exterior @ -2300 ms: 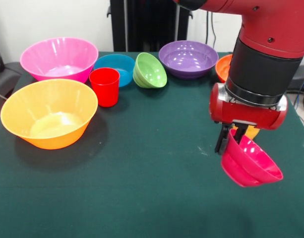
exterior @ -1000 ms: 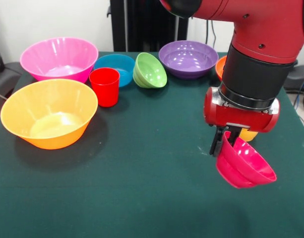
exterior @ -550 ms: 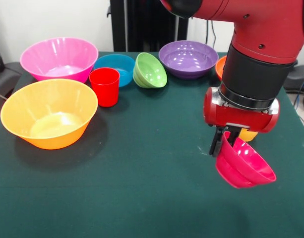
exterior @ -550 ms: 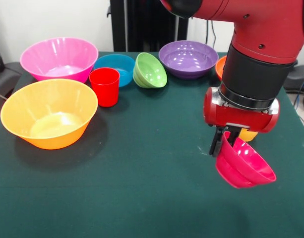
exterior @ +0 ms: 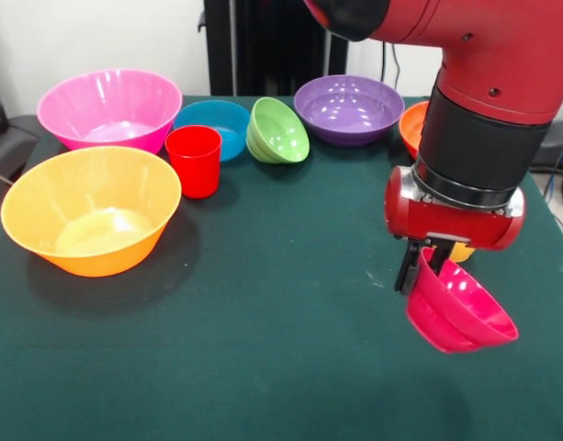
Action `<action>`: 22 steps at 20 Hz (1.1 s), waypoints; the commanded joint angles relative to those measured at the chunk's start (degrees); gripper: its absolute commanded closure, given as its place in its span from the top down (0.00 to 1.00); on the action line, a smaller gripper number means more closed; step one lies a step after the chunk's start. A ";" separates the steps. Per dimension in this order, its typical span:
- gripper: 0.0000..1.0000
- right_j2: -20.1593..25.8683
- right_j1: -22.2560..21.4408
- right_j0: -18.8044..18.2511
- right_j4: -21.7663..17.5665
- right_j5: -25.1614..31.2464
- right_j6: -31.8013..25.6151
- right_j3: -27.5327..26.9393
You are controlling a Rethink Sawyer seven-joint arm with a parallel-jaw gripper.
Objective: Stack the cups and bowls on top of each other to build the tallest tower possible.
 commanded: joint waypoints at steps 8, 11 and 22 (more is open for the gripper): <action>0.00 2.06 2.70 1.71 -1.79 2.47 -8.48 -0.25; 0.00 2.20 2.59 1.80 -1.51 3.73 -8.81 -0.96; 0.00 2.21 3.47 2.20 -1.92 3.51 -9.10 -1.76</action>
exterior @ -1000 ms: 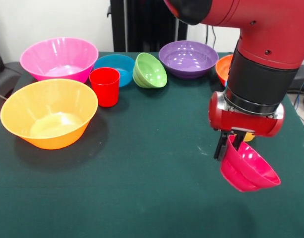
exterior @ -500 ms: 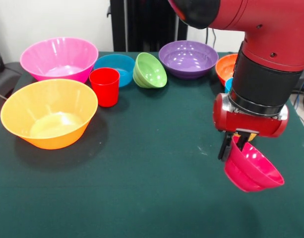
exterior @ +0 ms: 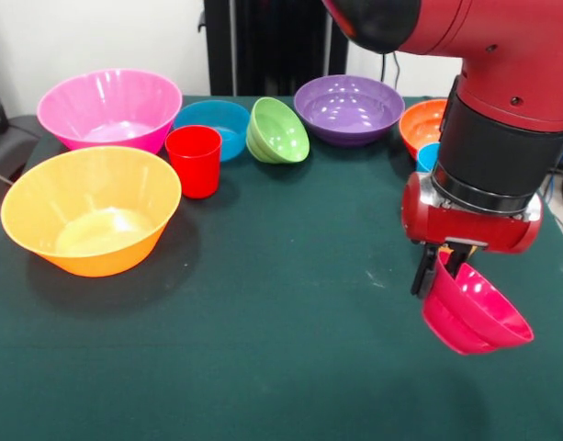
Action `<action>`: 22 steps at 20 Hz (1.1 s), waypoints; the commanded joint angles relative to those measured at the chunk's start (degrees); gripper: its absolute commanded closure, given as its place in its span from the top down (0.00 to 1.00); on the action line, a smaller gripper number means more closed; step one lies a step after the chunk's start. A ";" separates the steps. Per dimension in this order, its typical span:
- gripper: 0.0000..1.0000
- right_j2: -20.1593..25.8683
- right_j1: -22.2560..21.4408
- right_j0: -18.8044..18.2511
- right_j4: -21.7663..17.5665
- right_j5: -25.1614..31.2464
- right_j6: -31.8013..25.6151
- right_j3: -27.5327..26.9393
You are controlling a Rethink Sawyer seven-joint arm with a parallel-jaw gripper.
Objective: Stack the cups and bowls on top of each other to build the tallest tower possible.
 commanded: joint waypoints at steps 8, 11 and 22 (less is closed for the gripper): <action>0.00 2.92 3.62 0.93 -1.66 4.11 -10.01 -2.48; 0.00 2.97 3.75 0.88 -1.50 4.09 -10.02 -2.52; 0.00 3.25 3.81 0.84 -1.16 3.81 -11.11 -2.35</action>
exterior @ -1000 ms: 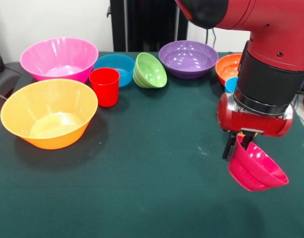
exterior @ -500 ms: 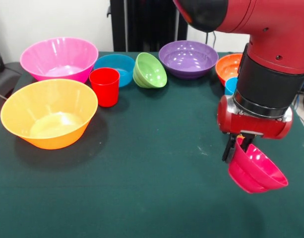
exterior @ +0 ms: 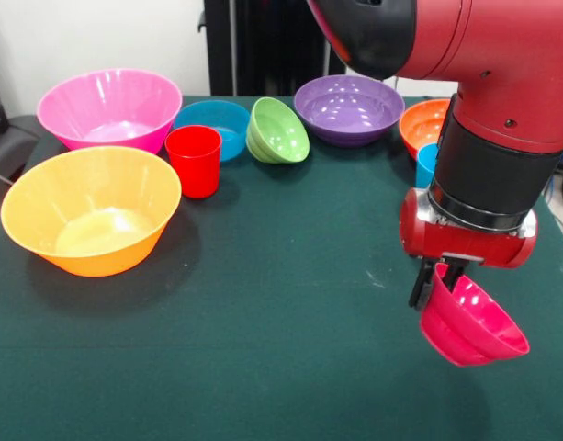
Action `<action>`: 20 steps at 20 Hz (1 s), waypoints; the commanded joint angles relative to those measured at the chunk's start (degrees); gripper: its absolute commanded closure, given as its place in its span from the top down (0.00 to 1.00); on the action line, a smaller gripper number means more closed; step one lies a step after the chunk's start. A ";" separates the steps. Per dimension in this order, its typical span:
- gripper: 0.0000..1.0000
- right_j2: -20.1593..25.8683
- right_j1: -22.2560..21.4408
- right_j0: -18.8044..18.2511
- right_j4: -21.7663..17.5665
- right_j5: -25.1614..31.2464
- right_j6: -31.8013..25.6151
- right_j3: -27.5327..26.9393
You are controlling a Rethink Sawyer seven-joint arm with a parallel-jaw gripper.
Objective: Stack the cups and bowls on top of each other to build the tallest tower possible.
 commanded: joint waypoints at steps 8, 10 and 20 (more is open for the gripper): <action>0.00 3.70 2.65 0.99 -1.53 5.03 -12.84 -2.41; 0.00 3.80 3.02 1.04 -1.52 4.94 -12.86 -2.82; 0.00 3.90 3.84 1.20 -1.12 4.92 -12.65 -3.71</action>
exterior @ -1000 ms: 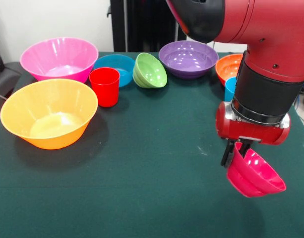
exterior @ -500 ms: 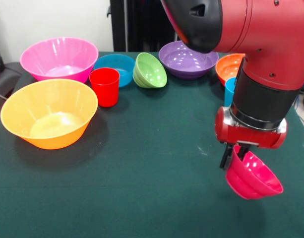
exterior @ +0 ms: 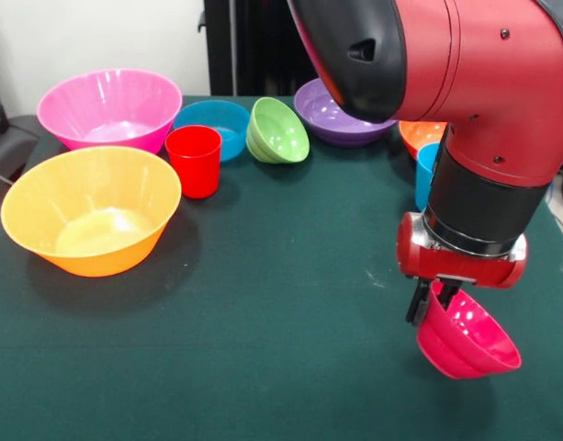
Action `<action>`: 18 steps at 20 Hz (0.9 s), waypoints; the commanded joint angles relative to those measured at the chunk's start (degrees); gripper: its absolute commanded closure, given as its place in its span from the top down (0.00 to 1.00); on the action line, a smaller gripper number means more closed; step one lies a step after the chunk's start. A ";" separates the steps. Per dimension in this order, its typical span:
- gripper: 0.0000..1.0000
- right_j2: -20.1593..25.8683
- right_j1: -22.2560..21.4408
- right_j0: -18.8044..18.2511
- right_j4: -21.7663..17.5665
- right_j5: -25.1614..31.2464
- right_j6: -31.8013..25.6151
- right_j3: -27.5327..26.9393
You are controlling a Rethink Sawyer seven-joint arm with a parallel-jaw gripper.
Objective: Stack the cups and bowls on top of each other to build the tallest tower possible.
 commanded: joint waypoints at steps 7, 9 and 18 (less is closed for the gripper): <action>0.00 3.66 0.89 1.19 -1.14 5.47 -12.73 -2.51; 0.00 3.67 0.90 1.20 -1.08 5.47 -12.72 -2.48; 0.00 3.78 1.02 1.14 -0.50 6.12 -12.80 -2.65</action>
